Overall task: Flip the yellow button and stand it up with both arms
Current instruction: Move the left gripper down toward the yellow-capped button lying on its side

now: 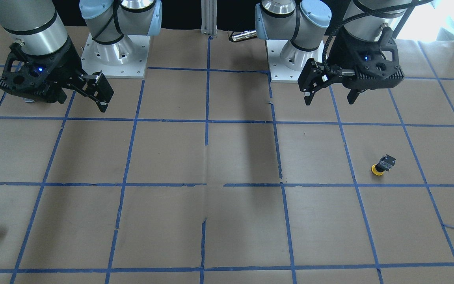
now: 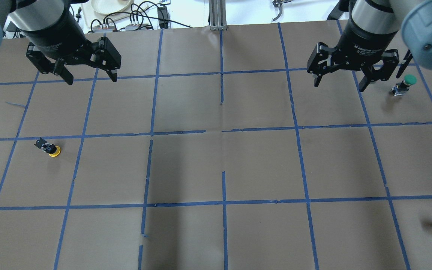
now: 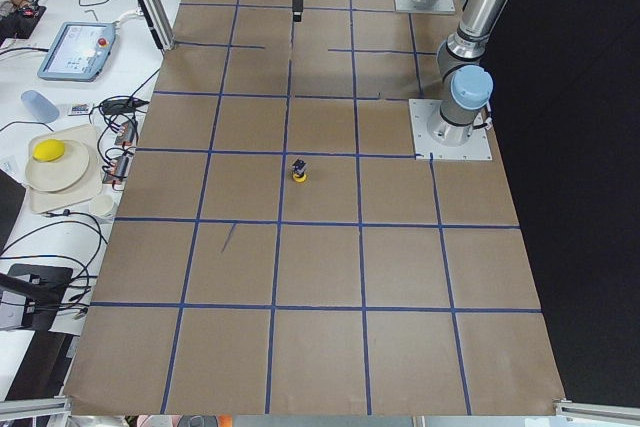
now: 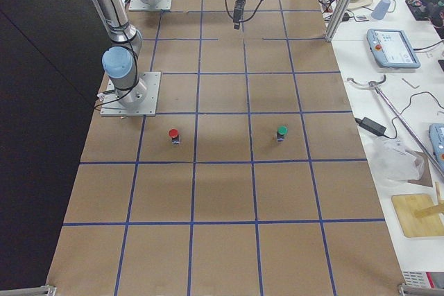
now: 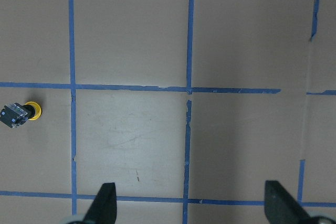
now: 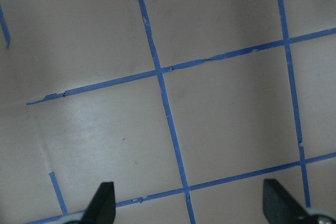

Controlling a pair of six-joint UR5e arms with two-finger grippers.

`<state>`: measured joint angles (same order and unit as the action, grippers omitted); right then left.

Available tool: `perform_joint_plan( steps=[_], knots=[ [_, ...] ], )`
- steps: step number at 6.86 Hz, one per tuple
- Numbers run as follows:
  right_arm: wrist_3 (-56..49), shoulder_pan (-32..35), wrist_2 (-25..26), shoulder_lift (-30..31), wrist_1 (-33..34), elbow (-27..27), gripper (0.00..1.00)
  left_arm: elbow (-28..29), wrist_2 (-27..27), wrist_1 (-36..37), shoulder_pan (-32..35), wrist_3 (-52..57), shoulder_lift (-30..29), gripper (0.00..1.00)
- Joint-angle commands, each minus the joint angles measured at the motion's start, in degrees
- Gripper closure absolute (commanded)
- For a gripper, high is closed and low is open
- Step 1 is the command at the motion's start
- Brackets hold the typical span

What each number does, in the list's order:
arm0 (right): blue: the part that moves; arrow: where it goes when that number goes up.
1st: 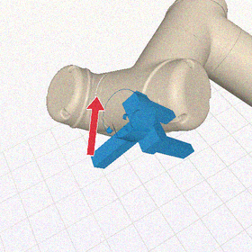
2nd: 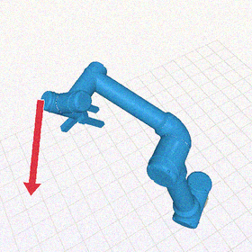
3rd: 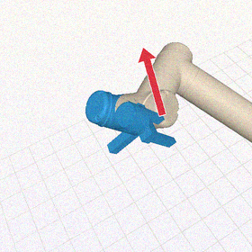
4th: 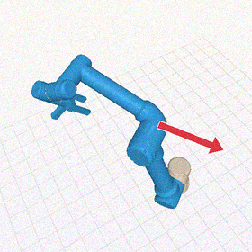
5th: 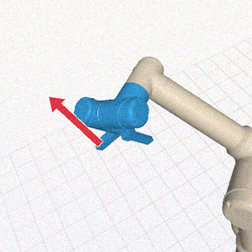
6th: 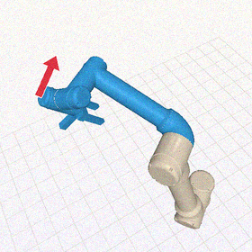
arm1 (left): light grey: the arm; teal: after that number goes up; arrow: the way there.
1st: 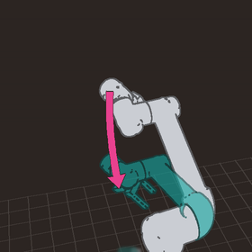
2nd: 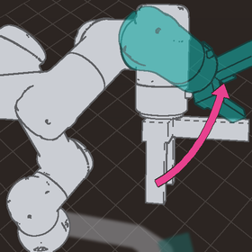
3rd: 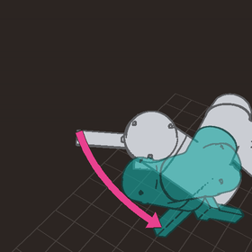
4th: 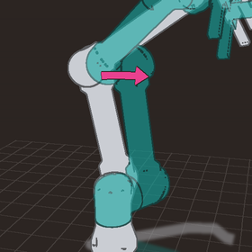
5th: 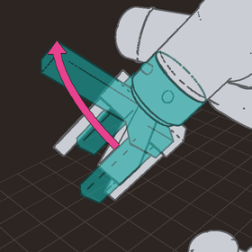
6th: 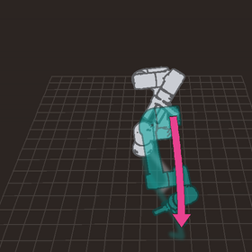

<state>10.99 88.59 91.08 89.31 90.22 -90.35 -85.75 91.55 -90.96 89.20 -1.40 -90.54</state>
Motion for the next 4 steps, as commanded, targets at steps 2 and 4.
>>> perform_joint_plan(
  steps=[2,4],
  knots=[
    [0.0,0.0,0.0,-0.1,0.0,0.0,0.0,-3.3,0.4,0.5,-5.5,9.2,0.1,0.0],
    [0.0,0.0,-0.1,0.0,0.0,0.0,0.0,-10.5,0.0,6.9,-16.7,27.4,-0.8,0.0]
  ],
)
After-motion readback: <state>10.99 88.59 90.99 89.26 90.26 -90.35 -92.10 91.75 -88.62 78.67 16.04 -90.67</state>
